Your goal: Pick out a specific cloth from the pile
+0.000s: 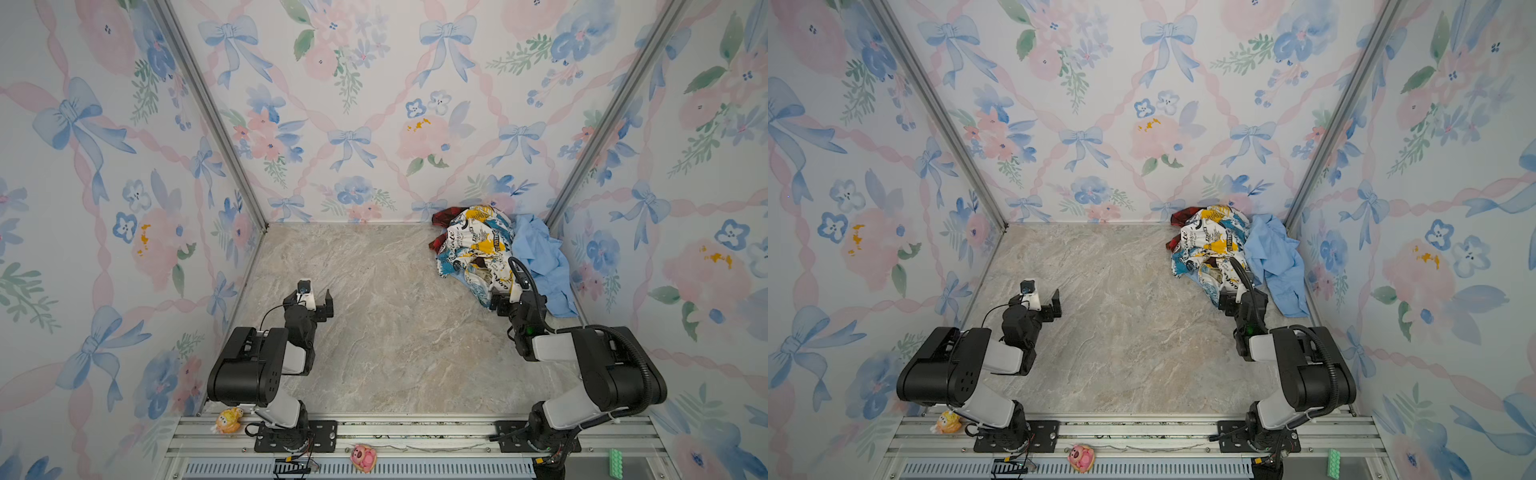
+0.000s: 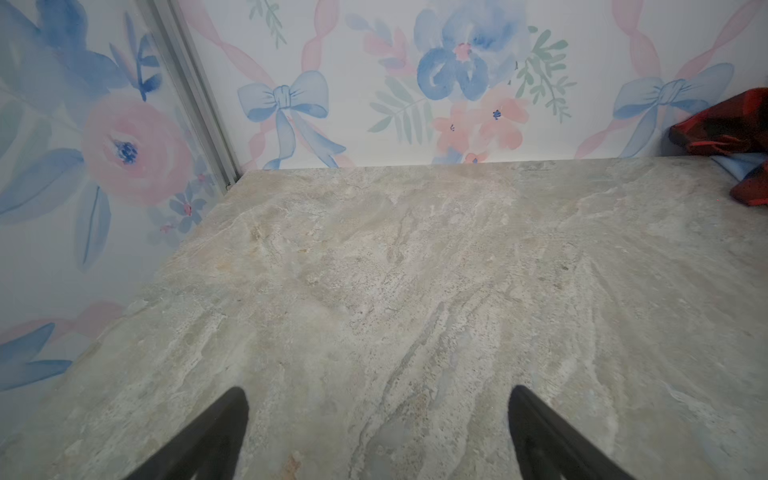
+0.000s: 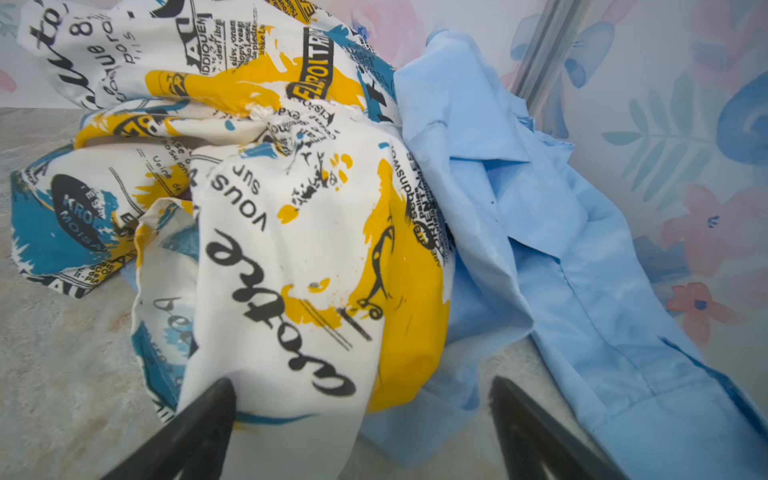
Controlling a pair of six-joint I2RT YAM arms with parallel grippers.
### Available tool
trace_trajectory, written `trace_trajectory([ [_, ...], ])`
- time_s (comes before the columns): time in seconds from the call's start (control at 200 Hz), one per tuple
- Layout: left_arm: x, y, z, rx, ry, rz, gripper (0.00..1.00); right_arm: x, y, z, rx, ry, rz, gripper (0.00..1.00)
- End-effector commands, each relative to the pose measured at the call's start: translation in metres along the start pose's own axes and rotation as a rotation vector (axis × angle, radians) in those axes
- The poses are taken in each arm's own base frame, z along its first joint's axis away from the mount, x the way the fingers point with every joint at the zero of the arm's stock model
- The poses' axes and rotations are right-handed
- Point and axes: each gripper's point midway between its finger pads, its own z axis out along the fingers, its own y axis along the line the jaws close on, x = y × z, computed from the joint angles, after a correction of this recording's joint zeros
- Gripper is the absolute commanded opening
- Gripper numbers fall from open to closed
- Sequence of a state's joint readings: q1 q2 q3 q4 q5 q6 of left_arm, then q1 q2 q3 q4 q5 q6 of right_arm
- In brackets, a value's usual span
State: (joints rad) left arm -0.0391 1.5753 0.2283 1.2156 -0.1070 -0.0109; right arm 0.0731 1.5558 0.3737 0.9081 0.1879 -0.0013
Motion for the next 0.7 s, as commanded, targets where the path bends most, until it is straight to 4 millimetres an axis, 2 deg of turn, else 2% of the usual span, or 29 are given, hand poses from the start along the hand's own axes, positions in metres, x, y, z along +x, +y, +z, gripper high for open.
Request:
trace_trajectory([
  [0.0,-0.006,-0.001,0.002,-0.001,-0.016,-0.005,0.98,-0.011,0.000,0.002,-0.004,-0.026,0.012,0.97],
  [0.605,-0.008,0.000,0.001,0.039,-0.022,-0.028,0.98,-0.011,0.003,0.001,-0.018,-0.030,0.004,0.97],
  [0.695,-0.018,0.007,-0.009,-0.028,-0.056,-0.026,0.98,-0.013,-0.008,-0.005,0.019,-0.061,0.044,0.97],
])
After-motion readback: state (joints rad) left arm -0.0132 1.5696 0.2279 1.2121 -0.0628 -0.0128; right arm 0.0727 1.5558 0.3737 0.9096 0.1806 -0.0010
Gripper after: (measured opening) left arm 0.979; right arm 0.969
